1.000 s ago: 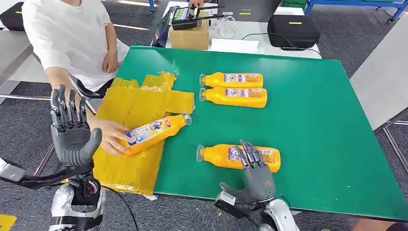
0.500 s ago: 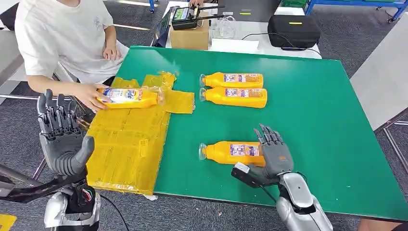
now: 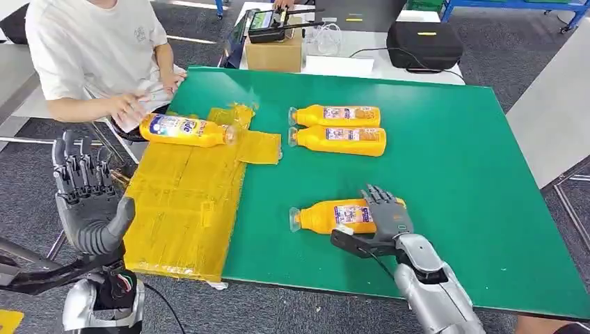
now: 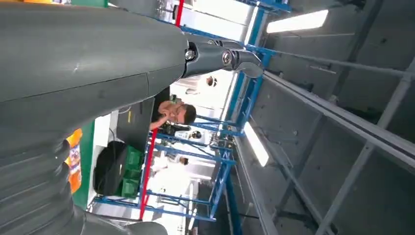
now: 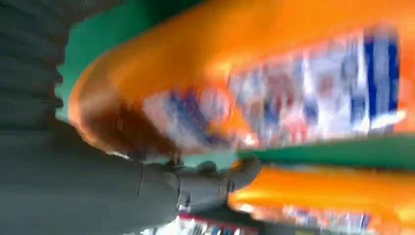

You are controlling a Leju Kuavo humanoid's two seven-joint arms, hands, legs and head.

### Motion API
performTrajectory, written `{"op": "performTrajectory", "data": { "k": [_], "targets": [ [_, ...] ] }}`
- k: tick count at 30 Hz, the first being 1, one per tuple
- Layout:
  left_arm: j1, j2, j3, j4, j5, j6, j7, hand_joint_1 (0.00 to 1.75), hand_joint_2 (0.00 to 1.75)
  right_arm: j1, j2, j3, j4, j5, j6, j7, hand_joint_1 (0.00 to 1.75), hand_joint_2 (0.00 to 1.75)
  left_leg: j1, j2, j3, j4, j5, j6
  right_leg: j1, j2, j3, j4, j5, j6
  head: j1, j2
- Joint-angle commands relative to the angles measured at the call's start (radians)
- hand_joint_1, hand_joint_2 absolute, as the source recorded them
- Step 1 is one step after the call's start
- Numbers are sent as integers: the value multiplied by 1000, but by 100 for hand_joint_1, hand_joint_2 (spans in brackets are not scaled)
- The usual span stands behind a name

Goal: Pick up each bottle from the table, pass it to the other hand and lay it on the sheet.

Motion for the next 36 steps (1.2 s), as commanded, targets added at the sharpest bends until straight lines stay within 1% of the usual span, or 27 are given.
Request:
{"op": "performTrajectory", "data": {
  "k": [1, 4, 7, 9, 10, 11, 12, 13, 14, 15, 16, 18, 19, 21, 22, 25, 26, 27, 28, 29, 30, 31, 32, 33, 34, 35, 36],
  "targets": [
    [-17, -1, 18, 68, -24, -15, 1, 0, 175, -157, 0, 160, 273, -35, 79, -10, 0, 175, 0, 1, 4, -3, 0, 3, 1, 1, 4, -3, 0, -4, 0, 0],
    [-17, -3, 14, 67, -28, -15, 1, 0, 175, -159, 3, 165, 274, -34, 80, -9, 0, 175, 0, -1, 5, -3, 0, 3, 1, -1, 5, -4, 1, -4, 1, 0],
    [-7, -6, 17, 70, -42, -12, 6, 0, 175, -182, 2, 215, 295, -12, 109, 25, 0, 175, 0, 0, 5, -3, 0, 3, 1, 0, 4, -3, 1, -4, 0, 0],
    [6, -8, 24, 64, -46, -7, 4, 0, 175, -193, 1, 237, 299, 4, 114, 41, 0, 175, 1, -1, 7, -7, 2, 6, 3, 0, 7, -9, 3, -8, 0, 0],
    [13, -6, 27, 59, -45, -11, 4, 0, 175, -199, 1, 244, 298, 8, 115, 44, 0, 175, 1, -1, 7, -7, 2, 5, 3, 0, 7, -8, 3, -8, 0, 0],
    [22, -5, 33, 53, -44, -13, 3, 0, 175, -207, -1, 248, 295, 8, 116, 43, 0, 175, 1, 1, 7, -2, 0, 2, 1, 1, 6, -3, 1, -4, 0, 0],
    [28, -5, 38, 49, -43, -13, 2, 0, 175, -212, -3, 252, 291, 10, 116, 41, 80, 175, 0, 1, 8, -3, 0, 3, 1, 1, 6, -3, 1, -5, 0, 0],
    [37, -6, 46, 40, -40, -17, 1, 0, 175, -220, -7, 267, 288, 14, 126, 36, 154, 175, 1, 1, 9, -4, 1, 3, 2, 1, 8, -5, 1, -6, 0, 0],
    [39, -4, 50, 39, -39, -18, 1, 0, 175, -223, -7, 268, 288, 13, 129, 35, 154, 175, 0, 1, 10, -2, 0, 2, 1, 1, 8, -3, 1, -4, 0, 0],
    [39, -4, 50, 39, -39, -18, 1, 0, 175, -223, -7, 268, 288, 13, 129, 35, 154, 175, 1, 1, 10, -3, 1, 3, 2, 1, 9, -4, 2, -5, 0, 0],
    [42, -5, 53, 36, -37, -20, 0, 0, 175, -228, -9, 275, 290, 15, 138, 31, 175, 175, 0, 1, 9, -2, 1, 3, 1, 1, 8, -2, 1, -4, 0, 0],
    [43, -8, 57, 35, -37, -27, 0, 0, 175, -236, -14, 286, 293, 10, 148, 27, 175, 175, 0, 0, 8, -3, 1, 4, 2, 1, 8, -4, 2, -5, 0, 0],
    [44, -8, 57, 33, -36, -27, 0, 0, 175, -241, -19, 284, 293, 9, 149, 27, 175, 175, 0, 0, 9, -2, 0, 3, 1, 1, 8, -2, 1, -4, 0, 0],
    [49, -10, 53, 21, -36, -31, 0, 0, 175, -249, -37, 283, 290, 7, 149, 27, 175, 175, 0, -1, 8, -3, 1, 4, 2, 0, 9, -4, 1, -5, 1, 0],
    [49, -11, 51, 19, -37, -31, 1, 0, 175, -249, -44, 281, 289, 4, 149, 24, 175, 175, 0, -1, 8, -1, 0, 3, 1, -1, 9, -2, 0, -3, 0, 0],
    [49, -11, 50, 19, -38, -31, 1, 0, 175, -249, -47, 280, 288, 3, 148, 22, 175, 175, 0, -2, 9, -2, 0, 3, 1, -1, 9, -3, 0, -4, 0, 0],
    [45, -8, 46, 22, -41, -33, 6, 0, 175, -243, -70, 288, 261, -15, 164, 26, 175, 175, 0, -2, 9, -3, 0, 4, 2, -2, 10, -4, 0, -5, 0, 0],
    [41, -7, 42, 28, -42, -31, 10, 0, 175, -240, -84, 283, 259, -35, 171, 25, 175, 175, 0, -2, 8, -2, 0, 3, 1, -2, 9, -2, 0, -3, 0, 0],
    [37, -7, 39, 32, -43, -29, 11, 0, 175, -236, -99, 278, 255, -60, 176, 1, 175, 175, 0, -3, 8, -2, 1, 4, 1, -2, 10, -4, 0, -5, 0, 0],
    [28, 3, 30, 48, -39, -30, 11, 0, 175, -232, -120, 247, 255, -165, 222, -107, 175, 175, 1, -4, 8, -3, 1, 4, 2, -3, 10, -5, 1, -5, 0, 0],
    [9, 16, 16, 75, -30, -34, 12, 0, 175, -231, -146, 205, 260, -293, 299, -216, 175, 175, 0, -4, 7, -1, 1, 3, 1, -4, 9, -2, 0, -3, 0, 0],
    [-11, 29, 3, 105, -17, -31, 9, 0, 175, -230, -186, 204, 251, -363, 329, -266, 175, 175, 0, -7, 7, -2, 2, 4, 1, -7, 10, -3, 0, -4, 0, 0],
    [-19, 38, -7, 118, -9, -17, 0, 0, 175, -210, -220, 200, 227, -402, 300, -278, 175, 175, 0, -8, 7, -3, 2, 4, 1, -7, 10, -5, 1, -5, 0, 0],
    [-10, 42, -7, 108, -8, -9, -5, 0, 175, -191, -228, 205, 207, -393, 250, -265, 175, 175, -1, -9, 6, -1, 2, 3, 0, -8, 9, -3, 0, -3, 0, 0],
    [1, 46, -8, 94, -6, -8, -6, 0, 175, -175, -226, 204, 190, -402, 229, -262, 175, 175, 0, -12, 7, -2, 3, 4, 1, -11, 11, -6, 0, -4, 0, 0],
    [12, 54, -11, 81, -2, -9, -6, 0, 175, -149, -219, 192, 156, -449, 218, -275, 175, 175, 0, -6, 9, -1, 1, 2, 1, -6, 10, -4, 0, -3, 0, 0],
    [16, 57, -13, 76, 2, -10, -4, 0, 175, -121, -210, 167, 121, -495, 202, -297, 175, 175, 0, -7, 9, -2, 1, 3, 1, -7, 12, -6, 0, -4, 1, 0]
  ]
}}
